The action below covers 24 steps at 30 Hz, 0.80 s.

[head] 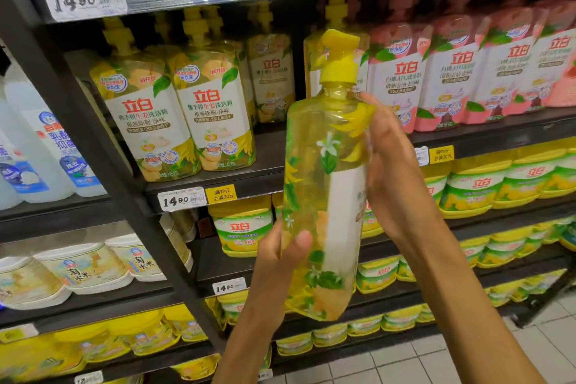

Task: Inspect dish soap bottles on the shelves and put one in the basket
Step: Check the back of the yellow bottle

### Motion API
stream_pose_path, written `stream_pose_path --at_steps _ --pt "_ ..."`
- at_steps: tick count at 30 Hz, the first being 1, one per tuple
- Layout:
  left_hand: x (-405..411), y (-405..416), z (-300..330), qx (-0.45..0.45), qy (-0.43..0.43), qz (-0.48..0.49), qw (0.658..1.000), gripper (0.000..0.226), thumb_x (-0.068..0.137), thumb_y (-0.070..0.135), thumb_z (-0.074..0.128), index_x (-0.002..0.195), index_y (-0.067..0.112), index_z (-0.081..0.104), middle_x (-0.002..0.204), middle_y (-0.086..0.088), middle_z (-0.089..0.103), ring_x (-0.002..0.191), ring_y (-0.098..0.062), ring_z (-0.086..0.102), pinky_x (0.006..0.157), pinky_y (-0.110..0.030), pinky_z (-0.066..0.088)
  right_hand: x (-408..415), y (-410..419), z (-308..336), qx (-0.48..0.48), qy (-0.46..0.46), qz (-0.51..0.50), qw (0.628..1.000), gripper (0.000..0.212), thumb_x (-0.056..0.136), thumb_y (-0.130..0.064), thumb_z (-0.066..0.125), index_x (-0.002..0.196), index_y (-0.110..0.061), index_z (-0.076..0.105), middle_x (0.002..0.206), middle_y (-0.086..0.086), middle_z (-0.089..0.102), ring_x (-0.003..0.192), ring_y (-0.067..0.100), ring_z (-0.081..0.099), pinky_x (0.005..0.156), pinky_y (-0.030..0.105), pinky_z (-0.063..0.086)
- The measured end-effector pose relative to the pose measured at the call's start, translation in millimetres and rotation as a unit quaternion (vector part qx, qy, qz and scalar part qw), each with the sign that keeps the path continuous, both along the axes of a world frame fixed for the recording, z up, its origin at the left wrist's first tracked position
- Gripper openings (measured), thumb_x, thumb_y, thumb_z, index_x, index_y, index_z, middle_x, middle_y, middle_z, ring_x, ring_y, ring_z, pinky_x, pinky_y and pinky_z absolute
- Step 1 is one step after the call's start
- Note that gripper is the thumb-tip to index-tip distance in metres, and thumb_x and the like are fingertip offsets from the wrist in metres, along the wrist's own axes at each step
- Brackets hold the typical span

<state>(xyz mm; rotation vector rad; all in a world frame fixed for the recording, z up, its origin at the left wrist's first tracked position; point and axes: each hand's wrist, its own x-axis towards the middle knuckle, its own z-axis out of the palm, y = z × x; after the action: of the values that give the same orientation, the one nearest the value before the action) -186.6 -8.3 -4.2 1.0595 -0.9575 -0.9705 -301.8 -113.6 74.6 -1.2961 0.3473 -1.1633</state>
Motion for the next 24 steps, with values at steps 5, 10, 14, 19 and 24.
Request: stream_pose_path --at_steps 5,10,14,19,24 --pt "1 1 -7 0.001 0.133 -0.111 0.985 0.072 0.059 0.068 0.077 0.118 0.027 0.068 0.122 -0.008 0.067 0.113 -0.029 0.063 0.084 -0.038 0.055 -4 -15 -1 0.023 0.023 0.056 0.998 0.088 0.066 -0.067 0.073 0.138 -0.020 0.050 0.128 0.004 0.065 0.118 0.020 0.062 0.098 0.042 0.050" --pt "2 -2 -7 0.013 0.134 -0.165 0.977 0.066 0.076 0.069 0.059 0.130 0.031 0.058 0.135 -0.002 0.058 0.126 -0.025 0.054 0.098 -0.038 0.048 3 -12 -2 0.093 -0.044 0.170 0.980 0.066 0.062 -0.058 0.079 0.114 -0.019 0.070 0.116 0.010 0.071 0.107 0.025 0.068 0.082 0.035 0.057" --pt "14 -5 -3 0.044 0.063 -0.107 0.991 0.086 0.064 0.075 0.065 0.131 0.022 0.054 0.128 -0.001 0.064 0.121 -0.027 0.057 0.090 -0.034 0.053 2 -10 -2 0.090 -0.061 0.141 0.984 0.084 0.061 -0.061 0.079 0.127 -0.013 0.061 0.122 0.016 0.067 0.113 0.032 0.065 0.092 0.044 0.054" --pt "17 -12 0 0.025 -0.049 -0.051 0.997 0.102 0.036 0.058 0.090 0.121 0.020 0.047 0.106 0.005 0.073 0.098 -0.011 0.070 0.070 -0.021 0.057 -2 -3 -4 0.007 0.041 -0.035 0.998 0.113 0.044 -0.077 0.078 0.133 -0.014 0.050 0.117 0.008 0.071 0.102 0.024 0.071 0.077 0.037 0.059" --pt "20 -14 -14 0.021 -0.115 -0.038 0.992 0.077 0.057 0.010 0.091 0.120 0.024 0.048 0.106 0.013 0.072 0.096 -0.007 0.070 0.068 -0.018 0.057 -9 -6 -11 -0.092 0.055 0.026 0.994 0.087 0.046 -0.071 0.083 0.118 -0.028 0.060 0.106 -0.004 0.074 0.099 0.016 0.071 0.077 0.025 0.056"
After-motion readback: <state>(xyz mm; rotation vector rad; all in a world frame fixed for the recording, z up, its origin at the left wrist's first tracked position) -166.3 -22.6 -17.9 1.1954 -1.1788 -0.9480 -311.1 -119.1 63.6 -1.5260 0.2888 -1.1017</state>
